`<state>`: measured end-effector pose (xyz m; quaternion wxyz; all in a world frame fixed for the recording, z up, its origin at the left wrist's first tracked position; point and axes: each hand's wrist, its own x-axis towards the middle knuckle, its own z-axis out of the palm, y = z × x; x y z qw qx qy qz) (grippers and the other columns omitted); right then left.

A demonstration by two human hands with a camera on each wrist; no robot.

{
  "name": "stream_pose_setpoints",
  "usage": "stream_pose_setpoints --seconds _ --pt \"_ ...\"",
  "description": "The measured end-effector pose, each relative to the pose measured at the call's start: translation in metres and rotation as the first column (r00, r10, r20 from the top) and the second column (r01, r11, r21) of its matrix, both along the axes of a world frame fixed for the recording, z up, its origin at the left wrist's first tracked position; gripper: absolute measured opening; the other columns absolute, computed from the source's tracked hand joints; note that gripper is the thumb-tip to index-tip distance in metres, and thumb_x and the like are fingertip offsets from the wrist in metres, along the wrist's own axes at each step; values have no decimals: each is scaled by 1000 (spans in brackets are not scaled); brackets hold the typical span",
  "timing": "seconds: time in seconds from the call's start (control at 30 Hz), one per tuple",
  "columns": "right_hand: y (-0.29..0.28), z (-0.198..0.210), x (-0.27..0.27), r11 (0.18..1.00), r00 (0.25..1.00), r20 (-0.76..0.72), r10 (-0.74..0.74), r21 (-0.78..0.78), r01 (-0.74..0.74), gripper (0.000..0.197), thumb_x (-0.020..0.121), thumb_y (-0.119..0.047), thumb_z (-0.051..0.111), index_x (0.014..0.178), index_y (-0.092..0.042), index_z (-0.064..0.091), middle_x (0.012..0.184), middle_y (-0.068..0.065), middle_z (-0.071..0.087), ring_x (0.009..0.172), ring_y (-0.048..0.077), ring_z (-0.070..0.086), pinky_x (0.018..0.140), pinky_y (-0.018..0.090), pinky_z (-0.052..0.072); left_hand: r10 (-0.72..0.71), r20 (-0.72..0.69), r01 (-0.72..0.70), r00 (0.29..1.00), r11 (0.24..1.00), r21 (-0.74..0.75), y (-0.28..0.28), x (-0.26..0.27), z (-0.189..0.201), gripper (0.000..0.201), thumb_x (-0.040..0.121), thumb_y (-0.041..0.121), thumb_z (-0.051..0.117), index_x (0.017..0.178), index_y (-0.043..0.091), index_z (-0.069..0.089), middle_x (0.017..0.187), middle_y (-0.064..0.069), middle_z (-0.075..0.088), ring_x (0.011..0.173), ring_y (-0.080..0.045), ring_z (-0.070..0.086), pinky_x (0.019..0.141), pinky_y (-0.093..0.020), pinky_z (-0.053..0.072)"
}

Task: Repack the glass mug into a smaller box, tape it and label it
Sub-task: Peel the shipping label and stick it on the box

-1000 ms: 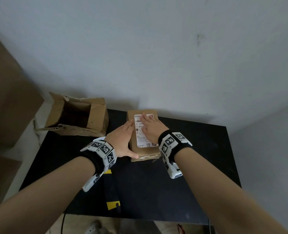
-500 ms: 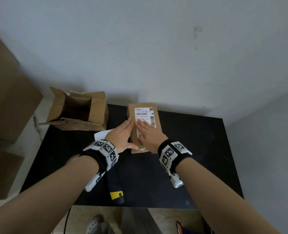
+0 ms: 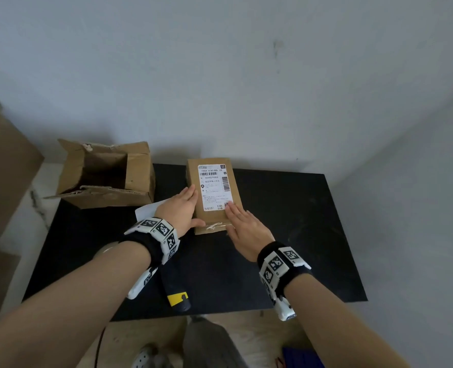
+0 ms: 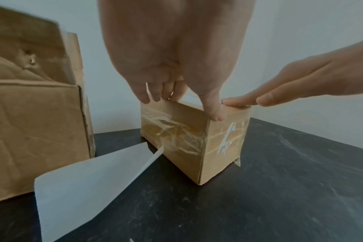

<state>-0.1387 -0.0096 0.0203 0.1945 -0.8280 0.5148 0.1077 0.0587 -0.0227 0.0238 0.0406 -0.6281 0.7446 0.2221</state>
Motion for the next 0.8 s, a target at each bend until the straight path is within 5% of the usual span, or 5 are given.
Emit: stream_pose_setpoints --seconds 0.17,0.33,0.4,0.5,0.8 --pt "-4 2 8 1000 995 94 -16 12 15 55 103 -34 24 151 -16 7 160 0 2 147 11 1 117 29 2 -153 45 153 987 988 -4 5 -4 -3 56 99 37 39 149 27 17 159 -8 -2 146 -22 1 117 -35 19" --pt "-14 -2 -3 992 989 77 -125 2 126 58 102 -41 22 151 -15 5 160 0 0 147 12 0 117 28 2 -77 -73 73 994 996 -58 6 -3 -1 55 95 34 49 145 22 31 159 -4 6 144 -21 14 115 -35 26" --pt "-21 0 -8 987 979 127 -161 -6 163 58 102 -41 22 151 -15 5 160 0 0 147 13 -2 118 28 2 -22 -150 8 989 996 -93 5 -5 -2 60 95 37 49 147 17 27 158 -1 9 143 -19 20 113 -35 30" --pt "-28 0 3 999 996 92 0 32 -3 56 102 -41 21 151 -19 5 160 -2 -1 146 12 -4 118 30 1 -23 -106 11 994 994 -110 0 -11 -10 60 99 37 36 149 12 15 159 -2 3 146 -17 5 118 -35 17" --pt "-90 -2 22 991 995 15 100 90 -101 56 102 -38 18 151 -21 -4 160 -4 -7 147 13 -5 119 37 2 -41 -62 40 997 999 -20 -11 -5 -21 62 97 44 33 150 22 8 158 4 -4 145 -13 -7 118 -33 7"
